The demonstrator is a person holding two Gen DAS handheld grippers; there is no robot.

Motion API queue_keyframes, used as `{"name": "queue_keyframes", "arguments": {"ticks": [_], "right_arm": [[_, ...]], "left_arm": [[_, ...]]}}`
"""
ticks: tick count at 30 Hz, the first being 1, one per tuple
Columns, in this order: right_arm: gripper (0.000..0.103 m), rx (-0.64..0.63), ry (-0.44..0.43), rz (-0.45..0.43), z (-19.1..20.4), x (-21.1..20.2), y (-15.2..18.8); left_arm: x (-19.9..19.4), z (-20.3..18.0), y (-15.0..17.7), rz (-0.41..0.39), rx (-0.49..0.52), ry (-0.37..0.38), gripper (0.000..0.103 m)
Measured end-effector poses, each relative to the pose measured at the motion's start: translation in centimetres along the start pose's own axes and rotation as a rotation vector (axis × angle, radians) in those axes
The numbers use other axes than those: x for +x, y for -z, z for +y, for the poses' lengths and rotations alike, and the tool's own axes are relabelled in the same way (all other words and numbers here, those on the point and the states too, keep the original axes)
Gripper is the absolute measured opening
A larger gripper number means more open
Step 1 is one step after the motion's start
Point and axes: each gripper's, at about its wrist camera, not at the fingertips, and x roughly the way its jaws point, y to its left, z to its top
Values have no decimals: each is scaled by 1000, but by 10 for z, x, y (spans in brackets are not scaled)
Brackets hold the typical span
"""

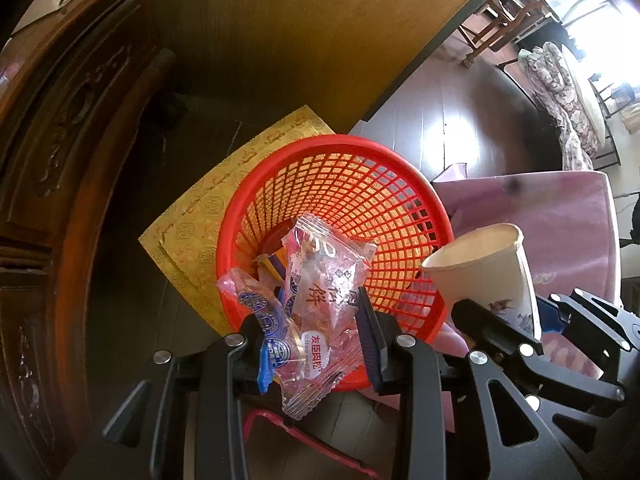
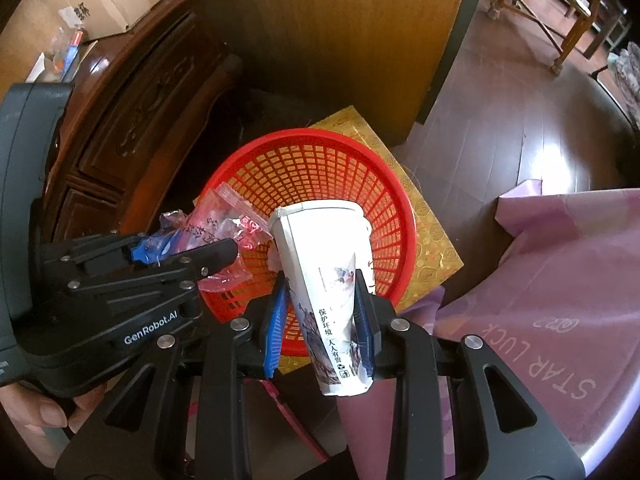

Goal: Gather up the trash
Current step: 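Open both tools to drop the wrapper and cup into the basket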

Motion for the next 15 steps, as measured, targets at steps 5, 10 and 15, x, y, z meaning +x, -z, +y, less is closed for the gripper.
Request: {"name": "queue_keyframes", "arguments": {"ticks": [5,10,15], "right_arm": [[32,-10,-1,6,3,3,0],[32,-13,-6,9,4,4,-1],[35,-13,-15,-1,6,4,-1]], "left_arm": [[-1,3,-1,-7,-7,-17,35],[-3,5,-2,-10,-14,-24,35],[-7,7,-4,-19,-27,-32,37]]}}
